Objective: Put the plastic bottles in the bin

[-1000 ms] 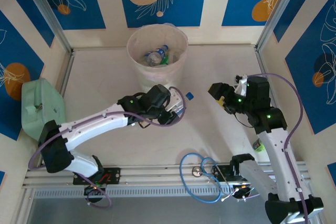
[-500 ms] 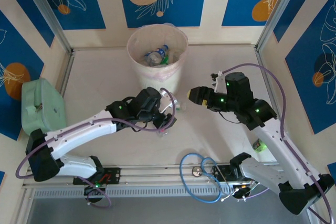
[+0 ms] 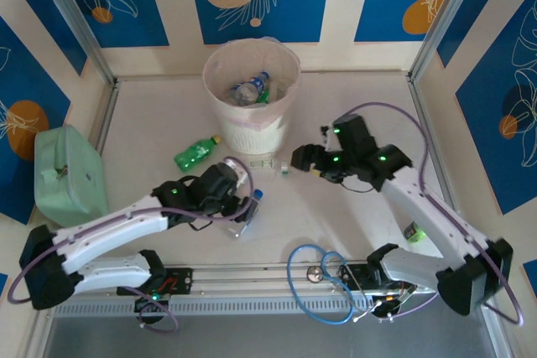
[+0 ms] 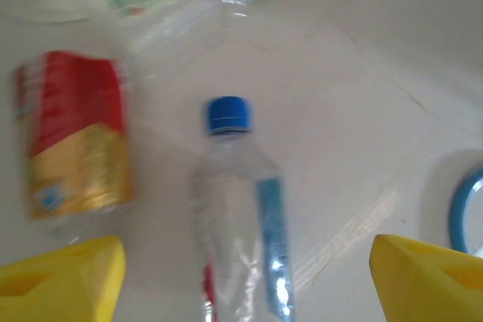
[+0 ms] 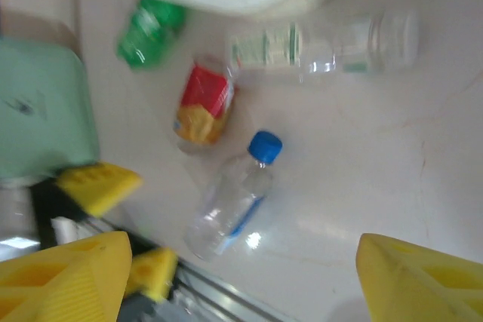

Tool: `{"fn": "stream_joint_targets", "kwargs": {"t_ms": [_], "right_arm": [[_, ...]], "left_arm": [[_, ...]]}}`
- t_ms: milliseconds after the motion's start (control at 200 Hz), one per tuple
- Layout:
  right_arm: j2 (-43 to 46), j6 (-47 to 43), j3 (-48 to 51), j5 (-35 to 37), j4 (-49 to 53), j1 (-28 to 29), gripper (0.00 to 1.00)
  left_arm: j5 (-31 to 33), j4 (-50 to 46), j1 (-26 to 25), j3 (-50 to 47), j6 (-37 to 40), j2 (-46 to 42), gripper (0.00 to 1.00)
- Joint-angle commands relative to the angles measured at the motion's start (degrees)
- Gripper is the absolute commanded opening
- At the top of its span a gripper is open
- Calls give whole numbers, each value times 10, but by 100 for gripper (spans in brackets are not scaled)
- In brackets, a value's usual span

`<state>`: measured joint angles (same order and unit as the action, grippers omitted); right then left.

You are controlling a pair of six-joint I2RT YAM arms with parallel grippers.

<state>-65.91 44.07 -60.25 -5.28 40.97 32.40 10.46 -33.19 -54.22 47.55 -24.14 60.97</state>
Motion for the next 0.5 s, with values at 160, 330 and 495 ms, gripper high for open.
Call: {"fn": "stream_joint_targets", "kwargs": {"t_ms": [160, 330, 495], "right_arm": [[-152, 63, -37, 84, 29, 153, 82], [-250, 97, -117, 109, 68, 192, 86], [-255, 115, -137, 158, 112, 173, 82]], "left_arm": [[85, -154, 105, 21, -187, -87, 85], [23, -142, 149, 15, -178, -72, 86], [-108, -95, 148, -2, -108, -35, 89]]}}
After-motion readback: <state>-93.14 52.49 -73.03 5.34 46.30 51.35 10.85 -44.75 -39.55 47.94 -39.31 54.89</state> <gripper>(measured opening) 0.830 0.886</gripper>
